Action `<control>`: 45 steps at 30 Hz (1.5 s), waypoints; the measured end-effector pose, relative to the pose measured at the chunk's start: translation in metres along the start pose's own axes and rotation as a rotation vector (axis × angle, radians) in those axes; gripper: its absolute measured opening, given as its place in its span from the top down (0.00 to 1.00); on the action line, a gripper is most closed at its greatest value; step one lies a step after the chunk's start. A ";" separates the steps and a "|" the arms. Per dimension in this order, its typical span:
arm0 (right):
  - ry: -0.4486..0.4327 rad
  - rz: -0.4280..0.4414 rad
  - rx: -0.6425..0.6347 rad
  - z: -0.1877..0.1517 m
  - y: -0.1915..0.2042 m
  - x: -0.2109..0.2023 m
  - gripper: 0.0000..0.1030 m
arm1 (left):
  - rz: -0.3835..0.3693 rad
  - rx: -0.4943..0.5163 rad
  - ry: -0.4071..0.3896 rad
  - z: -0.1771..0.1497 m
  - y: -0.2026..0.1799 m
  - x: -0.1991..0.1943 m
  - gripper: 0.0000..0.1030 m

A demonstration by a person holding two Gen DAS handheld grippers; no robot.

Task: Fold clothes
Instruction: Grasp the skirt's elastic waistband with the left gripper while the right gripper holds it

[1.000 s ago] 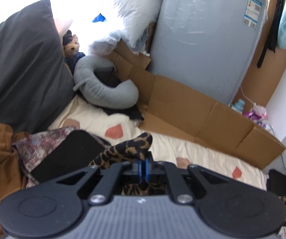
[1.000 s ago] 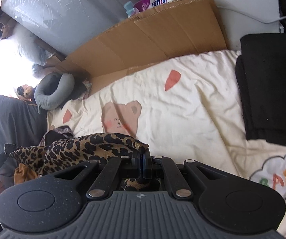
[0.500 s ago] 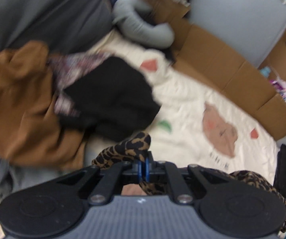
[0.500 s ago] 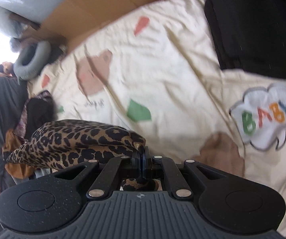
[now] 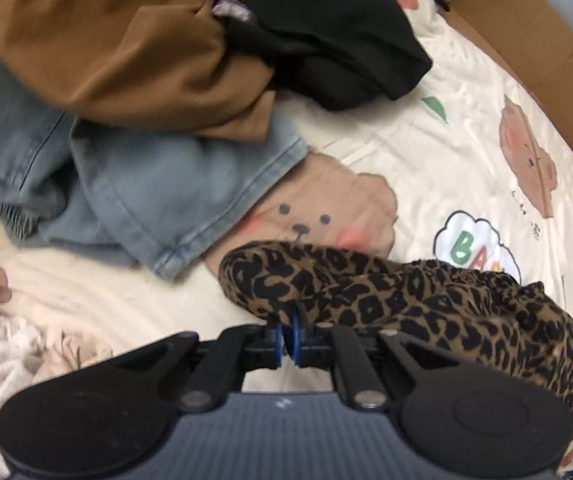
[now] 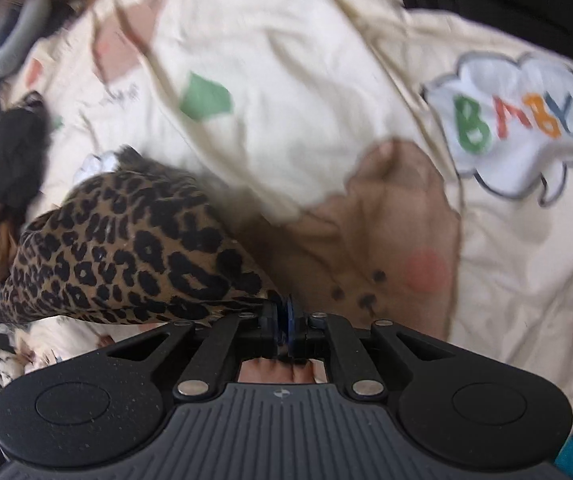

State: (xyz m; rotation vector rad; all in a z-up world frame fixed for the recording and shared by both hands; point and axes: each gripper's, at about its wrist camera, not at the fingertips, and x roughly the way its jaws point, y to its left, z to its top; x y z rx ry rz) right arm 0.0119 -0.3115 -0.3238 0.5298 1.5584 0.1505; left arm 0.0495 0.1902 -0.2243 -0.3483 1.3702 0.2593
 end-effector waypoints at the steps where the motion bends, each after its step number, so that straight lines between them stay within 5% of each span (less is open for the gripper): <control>1: 0.008 -0.003 0.004 -0.002 -0.002 0.000 0.92 | 0.012 -0.005 -0.005 -0.001 0.002 -0.002 0.84; 4: -0.023 -0.018 0.012 -0.004 -0.007 -0.008 0.91 | 0.054 -0.033 -0.035 0.000 0.010 -0.012 0.73; 10: -0.078 -0.014 0.012 0.009 -0.009 -0.015 0.91 | 0.106 -0.053 -0.084 0.010 0.023 -0.030 0.75; 25: -0.141 0.045 -0.128 0.048 0.038 0.003 0.90 | -0.090 0.062 -0.068 0.008 -0.042 0.033 0.71; 31: -0.145 0.061 -0.182 0.059 0.060 0.018 0.88 | -0.124 0.114 -0.029 0.007 -0.057 0.059 0.69; 34: -0.150 0.074 -0.230 0.065 0.077 0.026 0.74 | -0.143 0.146 -0.004 0.005 -0.063 0.072 0.69; 45: -0.144 0.096 -0.410 0.081 0.133 0.068 0.74 | -0.169 0.209 0.032 -0.001 -0.075 0.093 0.62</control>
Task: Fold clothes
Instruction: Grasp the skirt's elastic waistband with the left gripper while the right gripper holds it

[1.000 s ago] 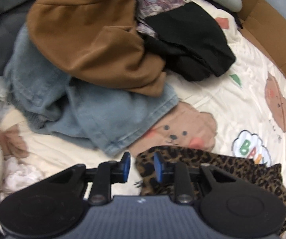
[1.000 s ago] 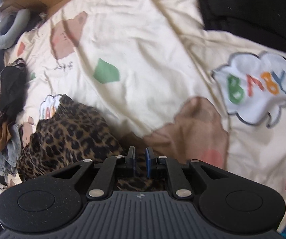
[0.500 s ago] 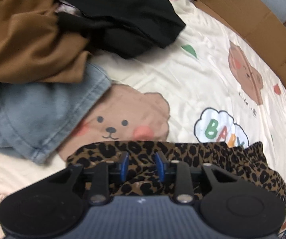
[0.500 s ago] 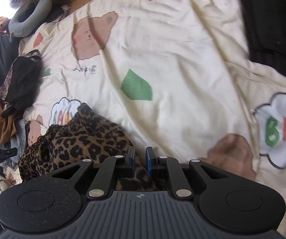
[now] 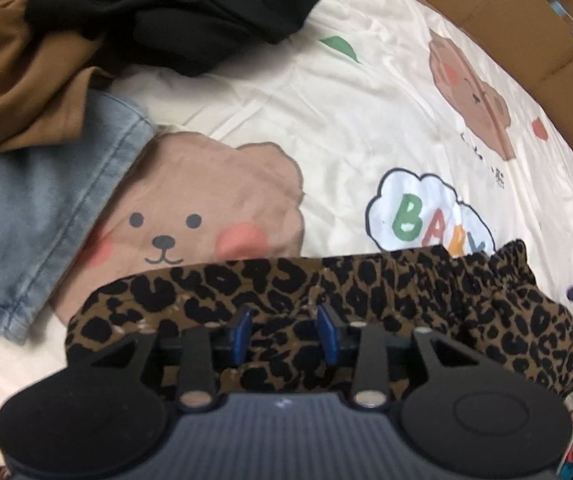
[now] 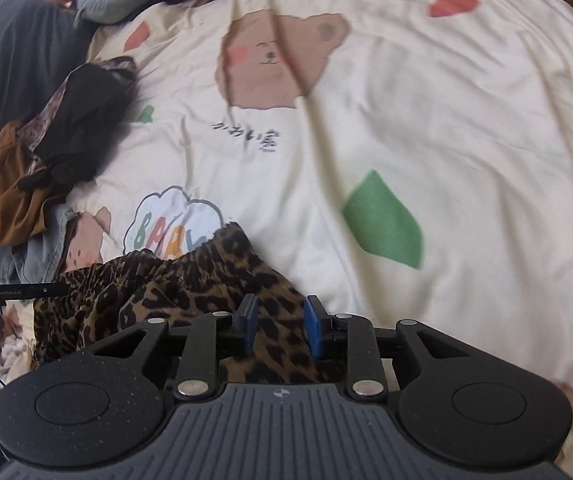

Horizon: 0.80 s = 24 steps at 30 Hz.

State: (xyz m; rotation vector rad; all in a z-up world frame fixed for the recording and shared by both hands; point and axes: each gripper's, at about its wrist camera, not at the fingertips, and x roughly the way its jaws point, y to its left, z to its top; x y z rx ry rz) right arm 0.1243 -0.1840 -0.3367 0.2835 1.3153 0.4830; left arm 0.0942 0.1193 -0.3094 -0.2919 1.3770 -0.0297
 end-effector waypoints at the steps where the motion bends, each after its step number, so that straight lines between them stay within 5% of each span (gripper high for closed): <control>1: 0.002 0.005 -0.015 0.002 0.003 0.005 0.74 | -0.002 0.003 0.004 0.000 0.000 0.002 0.62; 5: 0.024 -0.010 -0.086 0.007 0.015 0.025 0.73 | -0.003 0.014 0.020 -0.002 -0.002 0.010 0.62; 7: 0.036 -0.021 -0.122 0.008 0.021 0.034 0.59 | 0.002 0.024 0.028 -0.004 -0.004 0.013 0.61; 24: 0.114 -0.088 -0.378 0.003 0.048 0.081 0.52 | 0.056 0.193 0.104 -0.027 -0.017 0.042 0.48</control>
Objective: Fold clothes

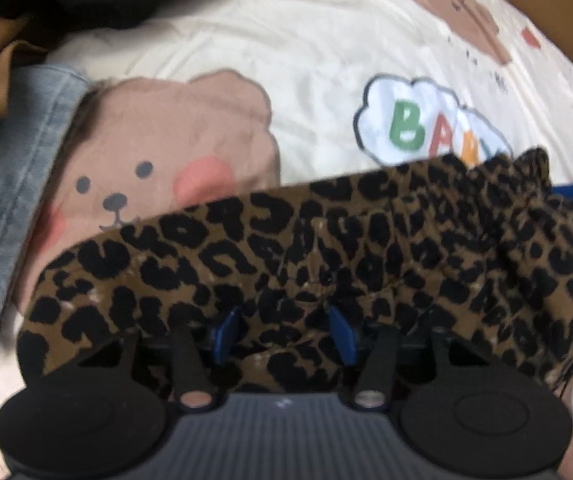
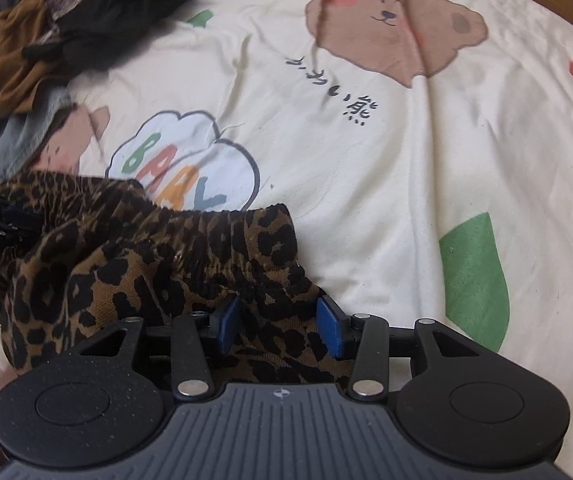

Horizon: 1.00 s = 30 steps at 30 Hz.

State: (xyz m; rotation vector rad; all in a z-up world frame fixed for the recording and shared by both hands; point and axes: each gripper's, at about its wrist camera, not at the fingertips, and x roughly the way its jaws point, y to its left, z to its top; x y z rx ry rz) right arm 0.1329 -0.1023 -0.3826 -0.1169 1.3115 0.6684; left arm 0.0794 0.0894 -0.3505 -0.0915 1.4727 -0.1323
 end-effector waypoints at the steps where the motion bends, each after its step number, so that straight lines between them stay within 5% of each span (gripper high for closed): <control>1: 0.001 -0.003 -0.009 0.000 0.001 0.001 0.52 | 0.006 0.011 -0.002 -0.001 -0.001 0.002 0.46; 8: 0.002 -0.016 -0.044 -0.002 0.004 0.004 0.52 | 0.036 0.077 -0.040 -0.003 -0.006 0.004 0.45; 13: -0.004 -0.030 -0.048 -0.002 0.004 0.003 0.73 | 0.035 0.101 -0.069 -0.003 -0.006 0.003 0.47; 15: -0.017 -0.036 -0.033 -0.002 0.002 -0.001 0.85 | 0.029 0.099 -0.080 -0.002 -0.006 0.000 0.58; 20: -0.053 -0.029 0.000 -0.003 -0.003 -0.018 0.95 | 0.030 0.113 -0.110 -0.005 -0.005 -0.013 0.80; 30: -0.182 -0.053 0.059 0.011 -0.009 -0.063 1.00 | 0.049 0.103 -0.297 0.025 -0.017 -0.070 0.86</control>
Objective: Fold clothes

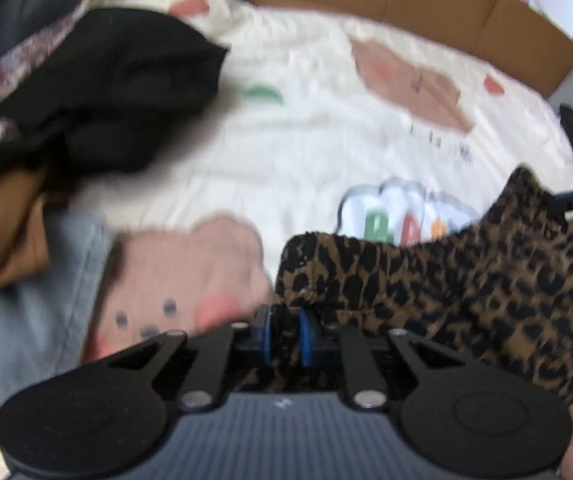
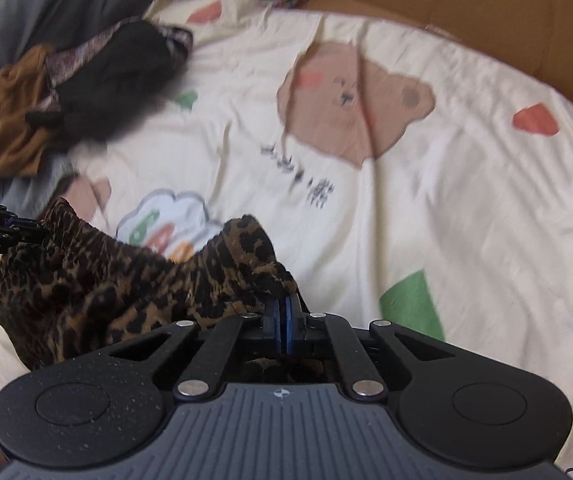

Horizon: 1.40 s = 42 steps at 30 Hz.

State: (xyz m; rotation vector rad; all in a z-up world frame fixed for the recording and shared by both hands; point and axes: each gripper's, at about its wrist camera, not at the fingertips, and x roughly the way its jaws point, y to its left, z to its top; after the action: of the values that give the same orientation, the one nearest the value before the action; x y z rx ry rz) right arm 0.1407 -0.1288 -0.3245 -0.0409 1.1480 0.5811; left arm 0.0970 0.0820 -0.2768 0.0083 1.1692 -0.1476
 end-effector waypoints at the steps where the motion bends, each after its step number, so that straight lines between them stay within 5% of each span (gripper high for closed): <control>1: -0.012 -0.003 0.006 0.003 -0.001 -0.003 1.00 | -0.002 -0.003 -0.015 0.007 0.000 -0.001 0.86; 20: -0.145 -0.137 0.133 0.031 -0.044 -0.013 1.00 | -0.001 0.090 -0.158 0.100 -0.021 0.037 0.86; 37: -0.229 -0.220 0.170 0.080 -0.084 -0.006 1.00 | 0.048 0.142 -0.187 0.171 -0.032 0.079 0.86; 42: -0.218 -0.202 0.214 0.089 -0.103 0.003 1.00 | 0.053 0.156 -0.141 0.180 -0.030 0.104 0.86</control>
State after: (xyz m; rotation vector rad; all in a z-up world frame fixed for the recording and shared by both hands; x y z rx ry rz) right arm 0.2640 -0.1871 -0.3154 0.0873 0.9742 0.2738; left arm 0.2978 0.0258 -0.2991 0.1641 1.0136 -0.1891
